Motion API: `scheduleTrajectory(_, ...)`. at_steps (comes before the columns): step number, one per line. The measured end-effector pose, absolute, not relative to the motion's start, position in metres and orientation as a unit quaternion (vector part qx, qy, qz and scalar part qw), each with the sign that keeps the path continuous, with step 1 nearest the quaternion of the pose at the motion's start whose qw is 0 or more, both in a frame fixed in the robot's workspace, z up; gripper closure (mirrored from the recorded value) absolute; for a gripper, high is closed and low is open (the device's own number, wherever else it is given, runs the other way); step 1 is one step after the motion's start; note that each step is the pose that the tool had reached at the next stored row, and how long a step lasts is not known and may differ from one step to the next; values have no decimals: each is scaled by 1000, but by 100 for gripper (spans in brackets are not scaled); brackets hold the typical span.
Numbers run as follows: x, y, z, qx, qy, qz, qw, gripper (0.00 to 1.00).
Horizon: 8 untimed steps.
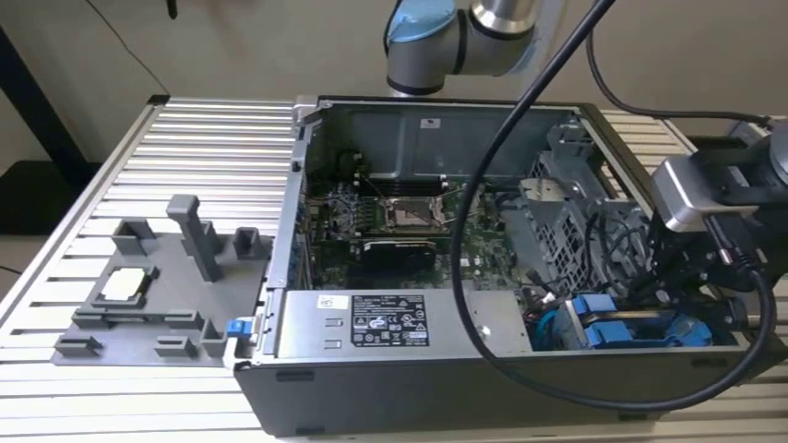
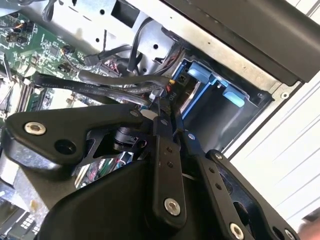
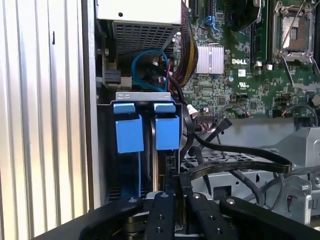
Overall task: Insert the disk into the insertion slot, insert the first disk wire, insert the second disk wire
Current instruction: 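Insert the second disk wire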
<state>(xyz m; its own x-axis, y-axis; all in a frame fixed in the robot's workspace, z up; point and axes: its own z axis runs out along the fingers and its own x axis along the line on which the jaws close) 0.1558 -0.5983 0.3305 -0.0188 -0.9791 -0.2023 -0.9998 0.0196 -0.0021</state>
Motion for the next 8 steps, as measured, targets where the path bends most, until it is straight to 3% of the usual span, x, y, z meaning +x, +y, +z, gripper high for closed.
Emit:
scheduleTrajectory(2, 156, -598, 329, -696, 710, 71, 75, 83)
scheduleTrajectory(3, 156, -599, 329, -696, 710, 71, 74, 77)
scheduleTrajectory(8, 156, -601, 338, -696, 711, 73, 72, 77)
